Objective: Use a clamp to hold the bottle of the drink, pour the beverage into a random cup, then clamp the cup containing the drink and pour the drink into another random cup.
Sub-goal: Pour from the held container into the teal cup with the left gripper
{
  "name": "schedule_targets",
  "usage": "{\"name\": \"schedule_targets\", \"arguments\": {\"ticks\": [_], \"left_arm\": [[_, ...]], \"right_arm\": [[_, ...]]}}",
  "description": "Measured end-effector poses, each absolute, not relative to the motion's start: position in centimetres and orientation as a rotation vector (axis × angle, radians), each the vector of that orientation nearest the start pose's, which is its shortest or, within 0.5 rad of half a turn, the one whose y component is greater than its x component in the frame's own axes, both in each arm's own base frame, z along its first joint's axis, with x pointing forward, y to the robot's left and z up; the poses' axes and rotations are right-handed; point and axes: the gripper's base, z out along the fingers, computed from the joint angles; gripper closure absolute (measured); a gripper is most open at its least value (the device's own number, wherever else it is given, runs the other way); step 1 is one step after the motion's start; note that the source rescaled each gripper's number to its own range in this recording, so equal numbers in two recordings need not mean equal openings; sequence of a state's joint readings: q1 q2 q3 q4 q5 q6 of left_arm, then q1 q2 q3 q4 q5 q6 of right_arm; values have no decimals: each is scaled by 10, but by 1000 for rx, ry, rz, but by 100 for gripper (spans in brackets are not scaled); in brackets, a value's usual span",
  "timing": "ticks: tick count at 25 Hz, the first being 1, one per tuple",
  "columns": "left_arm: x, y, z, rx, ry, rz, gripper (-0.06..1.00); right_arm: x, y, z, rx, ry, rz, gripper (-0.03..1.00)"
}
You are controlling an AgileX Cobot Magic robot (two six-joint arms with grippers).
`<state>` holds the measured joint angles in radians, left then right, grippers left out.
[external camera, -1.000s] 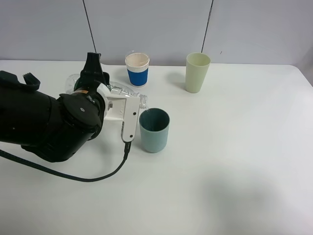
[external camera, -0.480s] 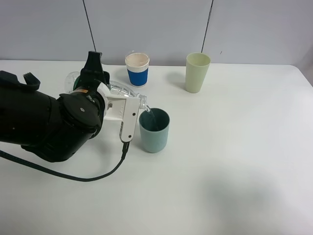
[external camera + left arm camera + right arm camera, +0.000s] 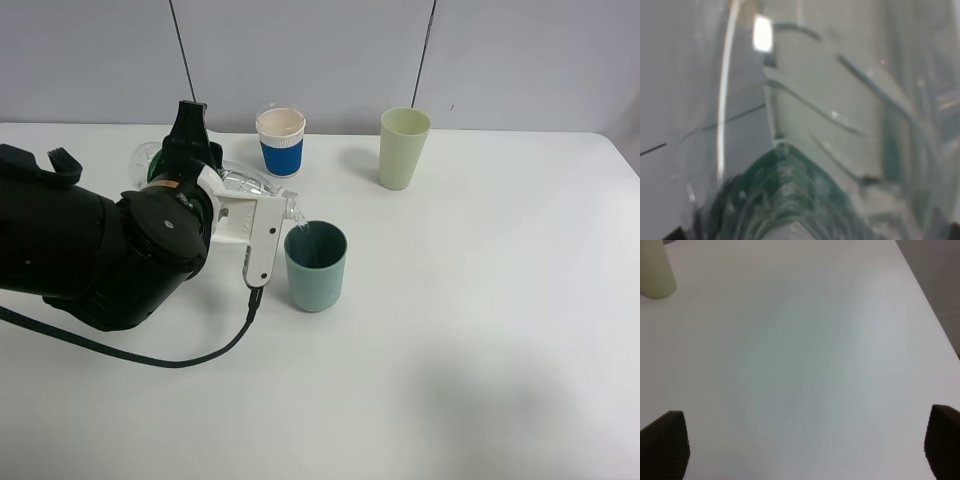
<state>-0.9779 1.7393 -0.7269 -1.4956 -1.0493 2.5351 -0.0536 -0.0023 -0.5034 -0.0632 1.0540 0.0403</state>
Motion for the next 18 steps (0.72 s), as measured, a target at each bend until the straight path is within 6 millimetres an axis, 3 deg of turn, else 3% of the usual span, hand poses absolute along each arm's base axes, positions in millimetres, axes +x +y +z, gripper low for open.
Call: {"name": "schedule_targets", "arguments": {"ticks": [18], "left_arm": [[226, -190, 179, 1591, 1482, 1362, 88]], "right_arm": [[-6, -5, 279, 98, 2029, -84, -3]]}}
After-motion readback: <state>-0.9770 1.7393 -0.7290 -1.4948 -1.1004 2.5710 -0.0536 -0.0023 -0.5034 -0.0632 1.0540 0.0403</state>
